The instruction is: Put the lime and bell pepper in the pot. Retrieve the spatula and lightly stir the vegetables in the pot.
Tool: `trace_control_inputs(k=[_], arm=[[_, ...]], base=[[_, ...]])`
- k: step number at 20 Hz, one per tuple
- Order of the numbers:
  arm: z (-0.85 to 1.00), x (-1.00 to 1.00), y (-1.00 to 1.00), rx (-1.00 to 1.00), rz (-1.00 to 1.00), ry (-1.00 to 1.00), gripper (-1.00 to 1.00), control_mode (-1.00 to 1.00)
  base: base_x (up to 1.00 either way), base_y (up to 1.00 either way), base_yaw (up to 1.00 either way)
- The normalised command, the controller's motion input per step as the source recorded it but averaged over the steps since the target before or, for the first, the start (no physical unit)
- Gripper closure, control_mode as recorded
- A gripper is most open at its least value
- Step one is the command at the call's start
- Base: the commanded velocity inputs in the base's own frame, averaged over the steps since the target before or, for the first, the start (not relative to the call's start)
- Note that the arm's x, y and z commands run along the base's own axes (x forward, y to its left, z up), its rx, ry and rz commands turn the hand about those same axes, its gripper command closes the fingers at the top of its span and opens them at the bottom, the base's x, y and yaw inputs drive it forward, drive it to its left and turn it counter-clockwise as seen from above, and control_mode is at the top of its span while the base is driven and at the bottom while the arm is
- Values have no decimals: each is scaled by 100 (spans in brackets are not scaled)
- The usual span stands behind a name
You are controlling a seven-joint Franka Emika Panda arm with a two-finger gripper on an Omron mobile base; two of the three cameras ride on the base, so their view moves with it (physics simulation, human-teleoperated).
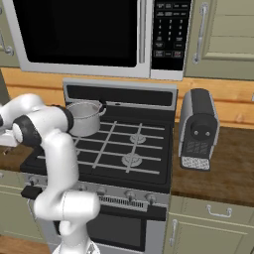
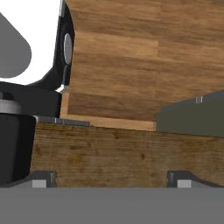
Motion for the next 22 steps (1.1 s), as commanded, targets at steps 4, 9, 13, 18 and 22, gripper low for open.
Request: trace_control_inputs(k=[4, 9, 13, 18, 22], arm=[[-30, 27, 23, 0, 0, -3, -100, -100], [-24, 19, 16, 0, 0, -5, -100, -100], [-25, 18, 4, 0, 0, -5, -100, -100], [-26, 10, 0, 0, 0, -8, -100, -100], [-23, 8, 0, 0, 0, -6, -100, -100]], base=[[0, 0, 0], [0, 0, 0], [0, 0, 0], [0, 0, 0], [0, 0, 0]])
